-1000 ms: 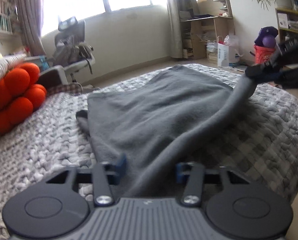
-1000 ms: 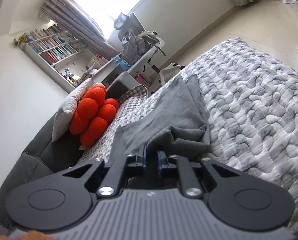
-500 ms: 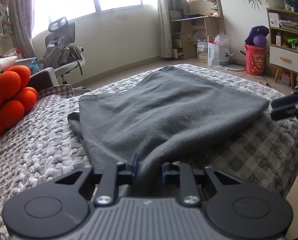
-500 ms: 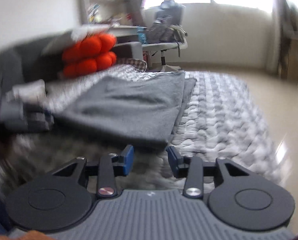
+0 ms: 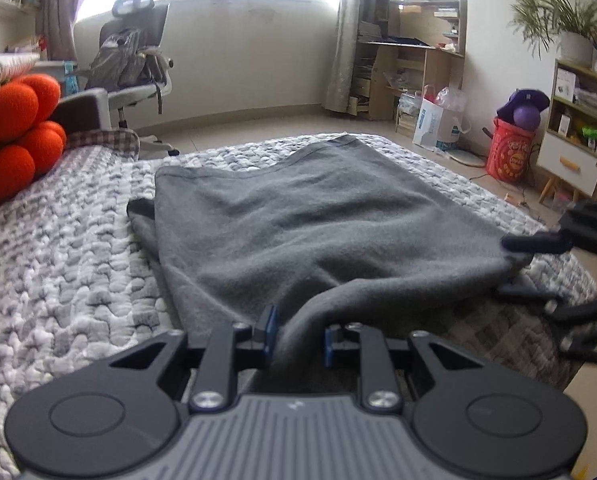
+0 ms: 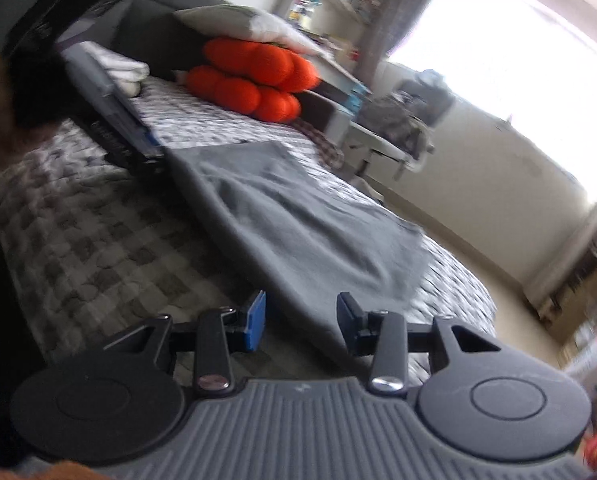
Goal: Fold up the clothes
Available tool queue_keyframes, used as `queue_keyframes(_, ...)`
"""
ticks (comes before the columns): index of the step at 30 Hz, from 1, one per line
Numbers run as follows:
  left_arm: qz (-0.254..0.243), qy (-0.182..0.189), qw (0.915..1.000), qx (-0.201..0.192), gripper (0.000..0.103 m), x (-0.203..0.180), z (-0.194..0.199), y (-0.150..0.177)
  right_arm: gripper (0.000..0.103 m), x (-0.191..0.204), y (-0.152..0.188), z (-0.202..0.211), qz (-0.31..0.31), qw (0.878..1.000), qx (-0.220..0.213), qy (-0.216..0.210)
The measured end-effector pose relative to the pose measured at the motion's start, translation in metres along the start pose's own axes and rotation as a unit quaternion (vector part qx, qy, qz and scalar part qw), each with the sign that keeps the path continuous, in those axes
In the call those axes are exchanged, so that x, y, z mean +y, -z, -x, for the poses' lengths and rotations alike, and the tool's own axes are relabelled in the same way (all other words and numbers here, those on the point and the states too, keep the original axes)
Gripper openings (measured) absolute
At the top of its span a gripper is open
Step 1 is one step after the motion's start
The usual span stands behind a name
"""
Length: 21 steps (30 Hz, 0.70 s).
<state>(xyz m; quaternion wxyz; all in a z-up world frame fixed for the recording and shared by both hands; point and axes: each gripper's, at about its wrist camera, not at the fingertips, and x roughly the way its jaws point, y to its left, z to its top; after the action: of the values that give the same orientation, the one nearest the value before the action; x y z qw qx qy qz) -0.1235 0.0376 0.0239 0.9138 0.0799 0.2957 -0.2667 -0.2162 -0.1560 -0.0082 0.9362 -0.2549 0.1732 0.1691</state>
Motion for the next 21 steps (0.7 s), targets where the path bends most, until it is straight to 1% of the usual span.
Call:
queue_keyframes(2, 0.003, 0.005, 1.0000, 0.002, 0.024, 0.002, -0.001, 0.001, 0.042, 0.002, 0.002, -0.008, 0.018, 1.000, 0.004, -0.006)
queue_keyframes(3, -0.006, 0.003, 1.0000, 0.002, 0.026, 0.001, -0.001, 0.002, 0.034, 0.002, 0.003, -0.013, 0.028, 1.000, 0.009, 0.001)
queue_keyframes(4, -0.016, 0.001, 0.9999, 0.003, 0.026, 0.000, -0.001, 0.003, 0.029, 0.001, 0.005, -0.017, 0.036, 0.999, 0.013, 0.007)
queue_keyframes(5, -0.025, -0.001, 0.9997, 0.003, 0.029, -0.002, -0.001, 0.004, 0.013, -0.002, 0.005, -0.020, 0.038, 0.999, 0.013, 0.014)
queue_keyframes(6, -0.043, -0.004, 0.9991, 0.003, 0.031, -0.004, 0.000, 0.006, 0.009, -0.007, 0.005, -0.020, 0.034, 0.999, 0.009, 0.017)
queue_keyframes(9, -0.094, -0.020, 0.9954, 0.002, 0.037, -0.009, 0.003, 0.010, 0.007, -0.017, -0.001, -0.014, 0.027, 0.999, -0.009, 0.022)
queue_keyframes(13, -0.158, -0.044, 0.9865, -0.002, 0.037, -0.017, 0.006, 0.017, 0.007, -0.021, -0.009, -0.014, 0.039, 0.999, -0.016, 0.030)
queue_keyframes(17, -0.209, -0.062, 0.9758, -0.008, 0.037, -0.024, 0.013, 0.025, 0.007, -0.028, -0.012, -0.014, 0.017, 0.999, -0.017, 0.025)
queue_keyframes(18, -0.217, -0.065, 0.9741, -0.009, 0.036, -0.025, 0.015, 0.025, 0.007, -0.030, -0.013, -0.013, 0.012, 1.000, -0.017, 0.024)
queue_keyframes(19, -0.209, -0.058, 0.9763, -0.006, 0.034, -0.022, 0.015, 0.024, 0.007, -0.030, -0.014, -0.013, 0.009, 1.000, -0.017, 0.025)
queue_keyframes(20, -0.199, -0.051, 0.9787, -0.004, 0.026, -0.018, 0.016, 0.023, 0.007, -0.029, -0.015, -0.012, 0.011, 0.999, -0.016, 0.026)
queue_keyframes(21, -0.189, -0.043, 0.9810, -0.001, 0.021, -0.014, 0.017, 0.022, 0.007, -0.026, -0.014, -0.011, 0.013, 0.999, -0.015, 0.027)
